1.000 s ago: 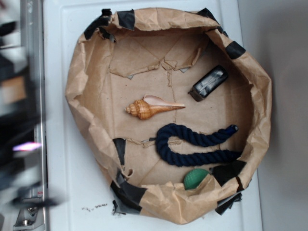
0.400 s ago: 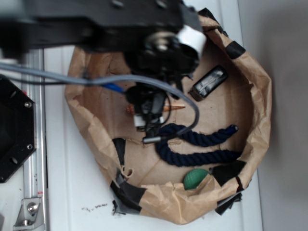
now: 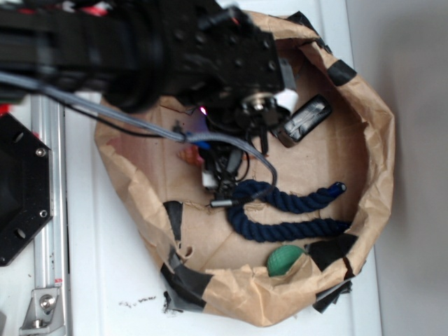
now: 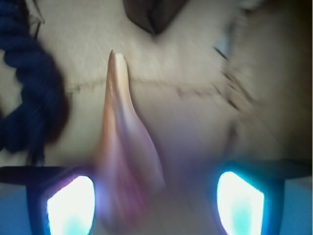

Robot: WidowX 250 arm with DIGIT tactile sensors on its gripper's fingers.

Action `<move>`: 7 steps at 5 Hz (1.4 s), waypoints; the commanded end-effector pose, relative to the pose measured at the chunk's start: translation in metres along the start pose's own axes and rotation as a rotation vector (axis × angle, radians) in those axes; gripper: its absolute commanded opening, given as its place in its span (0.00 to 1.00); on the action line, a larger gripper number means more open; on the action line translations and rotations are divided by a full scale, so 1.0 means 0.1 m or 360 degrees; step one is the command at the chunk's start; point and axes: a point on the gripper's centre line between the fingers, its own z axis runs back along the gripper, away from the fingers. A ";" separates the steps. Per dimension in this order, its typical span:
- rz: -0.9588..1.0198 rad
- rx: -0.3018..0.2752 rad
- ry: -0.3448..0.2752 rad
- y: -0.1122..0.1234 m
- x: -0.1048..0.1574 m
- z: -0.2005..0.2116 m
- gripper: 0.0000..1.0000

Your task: Grab the shell.

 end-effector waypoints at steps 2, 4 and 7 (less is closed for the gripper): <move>-0.0022 0.0054 0.0002 -0.16 0.10 0.19 0.00; -0.0035 0.0018 -0.0260 -0.31 0.10 1.22 0.00; -0.0072 0.0058 -0.0194 -0.38 -0.13 1.39 0.00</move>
